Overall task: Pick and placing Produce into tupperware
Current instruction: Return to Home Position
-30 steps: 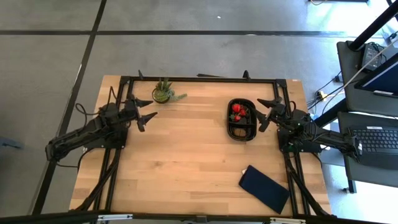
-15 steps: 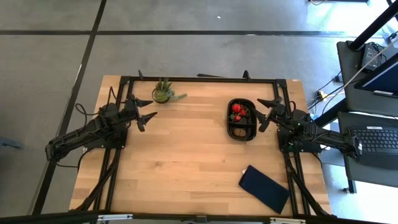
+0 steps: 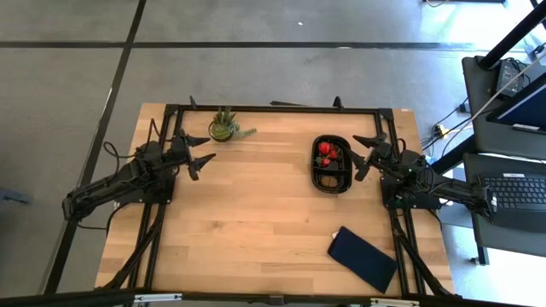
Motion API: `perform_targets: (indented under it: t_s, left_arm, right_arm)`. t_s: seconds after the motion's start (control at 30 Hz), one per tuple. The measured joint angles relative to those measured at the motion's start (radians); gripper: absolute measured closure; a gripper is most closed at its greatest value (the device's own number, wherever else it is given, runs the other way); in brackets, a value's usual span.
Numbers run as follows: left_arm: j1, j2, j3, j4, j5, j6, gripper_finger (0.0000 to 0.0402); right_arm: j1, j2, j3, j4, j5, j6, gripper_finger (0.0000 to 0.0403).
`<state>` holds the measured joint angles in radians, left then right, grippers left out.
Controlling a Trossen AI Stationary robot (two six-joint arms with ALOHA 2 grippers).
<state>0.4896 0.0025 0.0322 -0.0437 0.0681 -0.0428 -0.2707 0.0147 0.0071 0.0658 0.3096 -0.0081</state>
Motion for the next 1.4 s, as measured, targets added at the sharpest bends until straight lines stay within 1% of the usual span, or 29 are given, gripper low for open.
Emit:
perform_targets:
  t_s: [0.17, 0.33, 0.57, 1.17, 1.4]
  left_arm:
    - [0.000, 0.000, 0.000, 0.000, 0.000, 0.000, 0.0106]
    - [0.000, 0.000, 0.000, 0.000, 0.000, 0.000, 0.0110]
    - [0.000, 0.000, 0.000, 0.000, 0.000, 0.000, 0.0105]
    - [0.000, 0.000, 0.000, 0.000, 0.000, 0.000, 0.0110]
    - [0.000, 0.000, 0.000, 0.000, 0.000, 0.000, 0.0105]
  right_arm:
    - [0.000, 0.000, 0.000, 0.000, 0.000, 0.009, 0.0121]
    - [0.000, 0.000, 0.000, 0.000, 0.000, 0.085, 0.0121]
    - [0.000, 0.000, 0.000, 0.000, 0.000, 0.161, 0.0121]
    - [0.000, 0.000, 0.000, 0.000, 0.000, 0.170, 0.0121]
    - [0.000, 0.000, 0.000, 0.000, 0.000, 0.185, 0.0121]
